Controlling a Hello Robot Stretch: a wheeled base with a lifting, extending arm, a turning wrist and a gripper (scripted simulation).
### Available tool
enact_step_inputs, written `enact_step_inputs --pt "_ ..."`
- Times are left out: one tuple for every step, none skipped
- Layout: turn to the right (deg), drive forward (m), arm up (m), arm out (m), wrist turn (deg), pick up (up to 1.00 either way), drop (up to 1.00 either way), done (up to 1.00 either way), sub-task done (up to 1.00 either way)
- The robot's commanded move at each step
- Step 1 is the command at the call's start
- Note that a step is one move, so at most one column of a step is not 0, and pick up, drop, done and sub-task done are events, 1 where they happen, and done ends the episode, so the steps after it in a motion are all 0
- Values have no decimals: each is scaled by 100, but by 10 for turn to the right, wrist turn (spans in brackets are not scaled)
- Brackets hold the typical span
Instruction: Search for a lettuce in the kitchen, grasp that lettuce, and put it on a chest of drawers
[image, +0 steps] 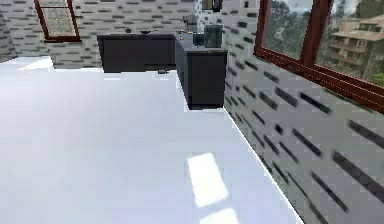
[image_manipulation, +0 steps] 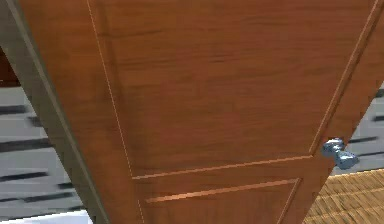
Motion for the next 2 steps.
enact_step_inputs --pt "-120 0 0 0 0 0 0 0 0" --pt "0 100 0 0 0 0 0 0 0"
